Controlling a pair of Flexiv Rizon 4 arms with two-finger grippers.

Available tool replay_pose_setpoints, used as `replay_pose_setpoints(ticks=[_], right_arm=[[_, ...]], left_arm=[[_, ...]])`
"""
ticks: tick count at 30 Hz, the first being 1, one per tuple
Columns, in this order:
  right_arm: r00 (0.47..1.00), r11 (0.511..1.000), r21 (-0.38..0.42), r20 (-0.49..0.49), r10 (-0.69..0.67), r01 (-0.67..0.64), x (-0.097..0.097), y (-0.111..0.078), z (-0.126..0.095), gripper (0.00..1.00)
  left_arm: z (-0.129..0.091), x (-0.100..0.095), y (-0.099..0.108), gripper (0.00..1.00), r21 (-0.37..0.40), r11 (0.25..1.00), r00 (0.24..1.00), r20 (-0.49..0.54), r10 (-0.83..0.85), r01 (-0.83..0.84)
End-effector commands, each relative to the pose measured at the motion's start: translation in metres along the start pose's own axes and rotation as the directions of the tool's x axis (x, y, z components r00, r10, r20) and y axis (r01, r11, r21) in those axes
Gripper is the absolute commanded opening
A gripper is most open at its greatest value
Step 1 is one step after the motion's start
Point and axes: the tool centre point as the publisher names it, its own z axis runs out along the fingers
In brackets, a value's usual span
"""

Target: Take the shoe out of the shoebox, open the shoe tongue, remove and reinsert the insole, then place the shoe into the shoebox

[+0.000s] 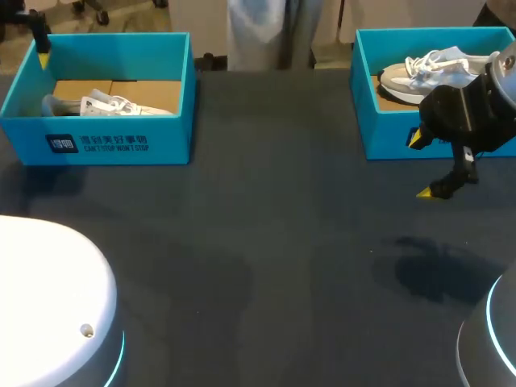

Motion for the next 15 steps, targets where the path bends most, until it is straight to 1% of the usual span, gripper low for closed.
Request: replay_pose_setpoints(ticks=[1,5,6,7,8,9,10,11,13,14,15], right_arm=[[1.000,1.000,0.002,-0.001,0.001,-0.001,0.000,0.001,0.001,1.00],[1.000,1.000,0.002,-0.001,0.001,-0.001,0.000,0.001,0.001,1.00],[0.997,0.997,0.040,-0.026,0.074,-0.072,-0.005,-0.007,0.003,1.00],[0.989,0.984,0.104,-0.033,0.147,-0.143,-0.010,-0.012,0.004,1.00],[0.979,0.975,0.104,-0.031,0.200,-0.196,-0.013,-0.016,0.003,1.00],[0.965,0.954,0.162,-0.031,0.260,-0.252,-0.018,-0.018,0.002,1.00],[0.943,0.935,0.133,-0.012,0.334,-0.329,-0.021,-0.020,0.000,1.00],[0.909,0.901,0.132,0.006,0.416,-0.413,-0.024,-0.023,-0.001,1.00],[0.873,0.868,0.106,0.019,0.487,-0.486,-0.027,-0.026,-0.003,1.00],[0.806,0.802,0.076,0.048,0.591,-0.592,-0.031,-0.030,-0.005,1.00],[0.785,0.784,0.046,0.049,0.617,-0.619,-0.034,-0.033,-0.005,1.00]], left_arm=[[0.001,-0.001,-0.006,1.00,-0.012,1.000,1.000,-0.003,-0.001,0.001],[0.001,-0.001,-0.006,1.00,-0.012,1.000,1.000,-0.003,-0.001,0.001],[0.001,-0.001,-0.006,1.00,-0.012,1.000,1.000,-0.003,-0.001,0.001],[0.001,-0.001,-0.006,1.00,-0.012,1.000,1.000,-0.003,-0.001,0.001],[0.001,-0.001,-0.006,1.00,-0.012,1.000,1.000,-0.003,-0.001,0.001],[0.001,-0.001,-0.006,1.00,-0.012,1.000,1.000,-0.003,-0.001,0.001],[0.001,-0.001,-0.006,1.00,-0.012,1.000,1.000,-0.003,-0.001,0.001],[0.001,-0.001,-0.006,1.00,-0.012,1.000,1.000,-0.003,-0.001,0.001],[0.001,-0.001,-0.006,1.00,-0.012,1.000,1.000,-0.003,-0.001,0.001],[0.001,-0.001,-0.006,1.00,-0.012,1.000,1.000,-0.003,-0.001,0.001],[0.001,-0.001,-0.006,1.00,-0.012,1.000,1.000,-0.003,-0.001,0.001]])
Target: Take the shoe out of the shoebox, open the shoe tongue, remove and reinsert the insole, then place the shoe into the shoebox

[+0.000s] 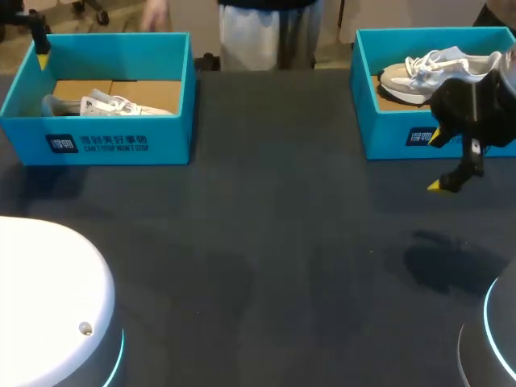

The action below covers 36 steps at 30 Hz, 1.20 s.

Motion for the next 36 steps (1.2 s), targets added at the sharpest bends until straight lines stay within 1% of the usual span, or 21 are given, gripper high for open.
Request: replay_pose_setpoints(ticks=[1,3,4,6,7,8,9,10,11,12,14,15,16,35,36], right_arm=[[0.870,0.870,-0.015,0.024,0.492,-0.492,-0.020,0.001,-0.001,1.00],[0.835,0.835,-0.062,0.029,0.549,-0.546,-0.025,-0.001,-0.001,1.00],[0.794,0.794,-0.061,0.034,0.607,-0.604,-0.029,-0.002,-0.001,1.00],[0.752,0.755,-0.090,0.073,0.655,-0.650,-0.035,-0.003,-0.003,1.00],[0.695,0.702,-0.081,0.098,0.712,-0.708,-0.039,-0.004,-0.004,1.00],[0.627,0.639,-0.087,0.133,0.768,-0.764,-0.041,-0.004,-0.005,1.00],[0.621,0.637,-0.110,0.147,0.770,-0.763,-0.047,-0.004,-0.007,1.00],[0.569,0.591,-0.137,0.169,0.805,-0.795,-0.053,-0.004,-0.008,1.00],[0.560,0.584,-0.156,0.171,0.810,-0.797,-0.060,-0.004,-0.010,1.00],[0.529,0.556,-0.172,0.179,0.830,-0.813,-0.068,-0.003,-0.012,1.00],[0.494,0.526,-0.199,0.189,0.849,-0.827,-0.083,-0.002,-0.017,1.00],[0.487,0.520,-0.230,0.187,0.853,-0.823,-0.092,-0.001,-0.019,1.00],[0.498,0.536,-0.270,0.200,0.844,-0.800,-0.100,0.001,-0.020,1.00],[0.498,0.536,-0.270,0.200,0.844,-0.800,-0.100,0.001,-0.020,1.00],[0.480,0.525,-0.267,0.218,0.850,-0.808,-0.105,0.000,-0.018,1.00]], left_arm=[[0.000,0.000,-0.001,1.00,-0.003,1.000,1.000,-0.001,0.000,0.000],[0.000,0.000,-0.001,1.00,-0.003,1.000,1.000,-0.001,0.000,0.000],[0.000,0.000,-0.001,1.00,-0.003,1.000,1.000,-0.001,0.000,0.000],[0.000,0.000,-0.001,1.00,-0.003,1.000,1.000,-0.001,0.000,0.000],[0.000,0.000,-0.001,1.00,-0.003,1.000,1.000,-0.001,0.000,0.000],[0.000,0.000,-0.001,1.00,-0.003,1.000,1.000,-0.001,0.000,0.000],[0.000,0.000,-0.001,1.00,-0.003,1.000,1.000,-0.001,0.000,0.000],[0.000,0.000,-0.001,1.00,-0.003,1.000,1.000,-0.001,0.000,0.000],[0.000,0.000,-0.001,1.00,-0.003,1.000,1.000,-0.001,0.000,0.000],[0.000,0.000,-0.001,1.00,-0.003,1.000,1.000,-0.001,0.000,0.000],[0.000,0.000,-0.001,1.00,-0.003,1.000,1.000,-0.001,0.000,0.000],[0.000,0.000,-0.001,1.00,-0.003,1.000,1.000,-0.001,0.000,0.000],[0.000,0.000,-0.001,1.00,-0.003,1.000,1.000,-0.001,0.000,0.000],[0.000,0.000,-0.001,1.00,-0.003,1.000,1.000,-0.001,0.000,0.000],[0.000,0.000,-0.001,1.00,-0.003,1.000,1.000,-0.001,0.000,0.000]])
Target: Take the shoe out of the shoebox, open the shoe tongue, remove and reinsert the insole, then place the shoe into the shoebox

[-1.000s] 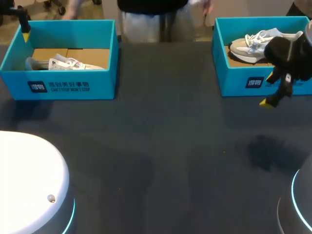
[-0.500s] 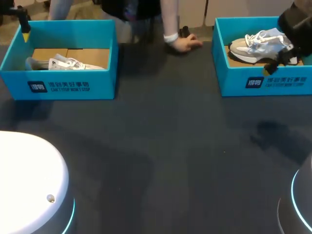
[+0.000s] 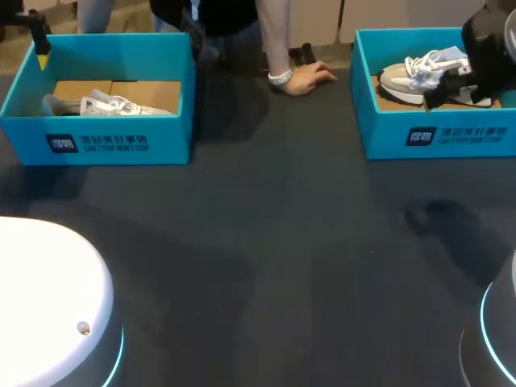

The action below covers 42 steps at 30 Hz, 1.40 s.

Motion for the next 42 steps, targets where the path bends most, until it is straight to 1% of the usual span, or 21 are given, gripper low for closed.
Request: replay_pose_setpoints(ticks=[1,4,5,9,10,11,12,14,17,20,23,25,26,27,28,32,33,35,36,37,42], right_arm=[[0.994,0.999,-0.015,0.095,0.053,-0.052,-0.011,0.004,0.008,1.00],[0.972,0.987,-0.070,0.177,0.153,-0.143,-0.029,0.021,0.015,1.00],[0.964,0.986,-0.058,0.206,0.166,-0.157,-0.036,0.028,0.018,1.00],[0.959,0.988,-0.043,0.241,0.152,-0.146,-0.050,0.042,0.024,1.00],[0.955,0.987,-0.042,0.250,0.159,-0.154,-0.058,0.049,0.029,1.00],[0.952,0.985,-0.025,0.254,0.173,-0.172,-0.065,0.052,0.033,1.00],[0.951,0.983,-0.031,0.253,0.181,-0.179,-0.070,0.055,0.035,1.00],[0.943,0.978,-0.015,0.262,0.207,-0.210,-0.084,0.061,0.042,1.00],[0.935,0.968,-0.028,0.252,0.248,-0.249,-0.100,0.072,0.050,1.00],[0.936,0.959,-0.033,0.213,0.282,-0.282,-0.117,0.083,0.061,1.00],[0.940,0.956,0.014,0.189,0.284,-0.292,-0.130,0.091,0.072,1.00],[0.940,0.955,0.028,0.184,0.287,-0.297,-0.139,0.096,0.079,1.00],[0.949,0.958,0.052,0.166,0.269,-0.281,-0.144,0.100,0.084,1.00],[0.944,0.953,0.042,0.157,0.291,-0.301,-0.150,0.101,0.089,1.00],[0.951,0.955,0.061,0.131,0.281,-0.290,-0.156,0.104,0.096,1.00],[0.950,0.951,0.091,0.137,0.281,-0.294,-0.173,0.110,0.111,1.00],[0.952,0.951,0.108,0.136,0.275,-0.290,-0.181,0.113,0.116,1.00],[0.945,0.944,0.108,0.137,0.296,-0.312,-0.189,0.115,0.120,1.00],[0.934,0.933,0.110,0.155,0.323,-0.341,-0.195,0.115,0.124,1.00],[0.931,0.932,0.094,0.146,0.334,-0.350,-0.197,0.115,0.125,1.00],[0.931,0.932,0.094,0.146,0.334,-0.350,-0.197,0.115,0.125,1.00]], left_arm=[[0.000,0.000,-0.001,1.00,-0.003,1.000,1.000,-0.002,0.000,0.000],[0.000,0.000,-0.001,1.00,-0.003,1.000,1.000,-0.002,0.000,0.000],[0.000,0.000,-0.001,1.00,-0.003,1.000,1.000,-0.002,0.000,0.000],[0.000,0.000,-0.001,1.00,-0.003,1.000,1.000,-0.002,0.000,0.000],[0.000,0.000,-0.001,1.00,-0.003,1.000,1.000,-0.002,0.000,0.000],[0.000,0.000,-0.001,1.00,-0.003,1.000,1.000,-0.002,0.000,0.000],[0.000,0.000,-0.001,1.00,-0.003,1.000,1.000,-0.002,0.000,0.000],[0.000,0.000,-0.001,1.00,-0.003,1.000,1.000,-0.002,0.000,0.000],[0.000,0.000,-0.001,1.00,-0.003,1.000,1.000,-0.002,0.000,0.000],[0.000,0.000,-0.001,1.00,-0.003,1.000,1.000,-0.002,0.000,0.000],[0.000,0.000,-0.001,1.00,-0.003,1.000,1.000,-0.002,0.000,0.000],[0.000,0.000,-0.001,1.00,-0.003,1.000,1.000,-0.002,0.000,0.000],[0.000,0.000,-0.001,1.00,-0.003,1.000,1.000,-0.002,0.000,0.000],[0.000,0.000,-0.001,1.00,-0.003,1.000,1.000,-0.002,0.000,0.000],[0.000,0.000,-0.001,1.00,-0.003,1.000,1.000,-0.002,0.000,0.000],[0.000,0.000,-0.001,1.00,-0.003,1.000,1.000,-0.002,0.000,0.000],[0.000,0.000,-0.001,1.00,-0.003,1.000,1.000,-0.002,0.000,0.000],[0.000,0.000,-0.001,1.00,-0.003,1.000,1.000,-0.002,0.000,0.000],[0.000,0.000,-0.001,1.00,-0.003,1.000,1.000,-0.002,0.000,0.000],[0.000,0.000,-0.001,1.00,-0.003,1.000,1.000,-0.002,0.000,0.000],[0.000,0.000,-0.001,1.00,-0.003,1.000,1.000,-0.002,0.000,0.000]])
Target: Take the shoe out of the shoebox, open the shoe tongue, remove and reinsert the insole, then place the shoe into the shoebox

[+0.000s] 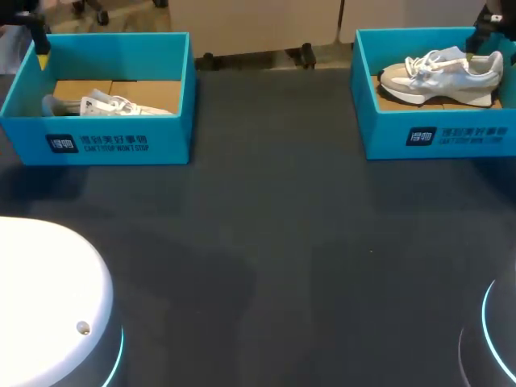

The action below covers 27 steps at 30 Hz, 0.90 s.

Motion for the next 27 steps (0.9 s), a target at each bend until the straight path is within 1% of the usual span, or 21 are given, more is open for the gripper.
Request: replay_pose_setpoints(ticks=[1,11,12,13,15,17,22,23,26,27], right_arm=[[1.000,1.000,0.031,0.001,0.000,0.000,0.002,0.006,0.006,1.00],[1.000,1.000,0.031,0.001,0.000,0.000,0.002,0.006,0.006,1.00],[0.999,0.998,0.039,0.018,0.040,-0.041,-0.003,0.011,0.015,1.00],[0.999,0.998,0.041,0.019,0.047,-0.048,-0.004,0.013,0.017,1.00],[0.996,0.993,0.083,0.055,0.077,-0.081,-0.011,0.024,0.027,1.00],[0.991,0.988,0.104,0.093,0.101,-0.110,-0.016,0.034,0.033,1.00],[0.989,0.984,0.137,0.110,0.098,-0.112,-0.027,0.047,0.045,1.00],[0.989,0.983,0.157,0.122,0.081,-0.099,-0.031,0.053,0.049,1.00],[0.986,0.979,0.178,0.155,0.067,-0.094,-0.041,0.062,0.055,1.00],[0.986,0.979,0.178,0.155,0.067,-0.094,-0.041,0.062,0.055,1.00]], left_arm=[[0.000,0.000,-0.001,1.00,-0.003,1.000,1.000,-0.002,0.000,0.000],[0.000,0.000,-0.001,1.00,-0.003,1.000,1.000,-0.002,0.000,0.000],[0.000,0.000,-0.001,1.00,-0.003,1.000,1.000,-0.002,0.000,0.000],[0.000,0.000,-0.001,1.00,-0.003,1.000,1.000,-0.002,0.000,0.000],[0.000,0.000,-0.001,1.00,-0.003,1.000,1.000,-0.002,0.000,0.000],[0.000,0.000,-0.001,1.00,-0.003,1.000,1.000,-0.002,0.000,0.000],[0.000,0.000,-0.001,1.00,-0.003,1.000,1.000,-0.002,0.000,0.000],[0.000,0.000,-0.001,1.00,-0.003,1.000,1.000,-0.002,0.000,0.000],[0.000,0.000,-0.001,1.00,-0.003,1.000,1.000,-0.002,0.000,0.000],[0.000,0.000,-0.001,1.00,-0.003,1.000,1.000,-0.002,0.000,0.000]])
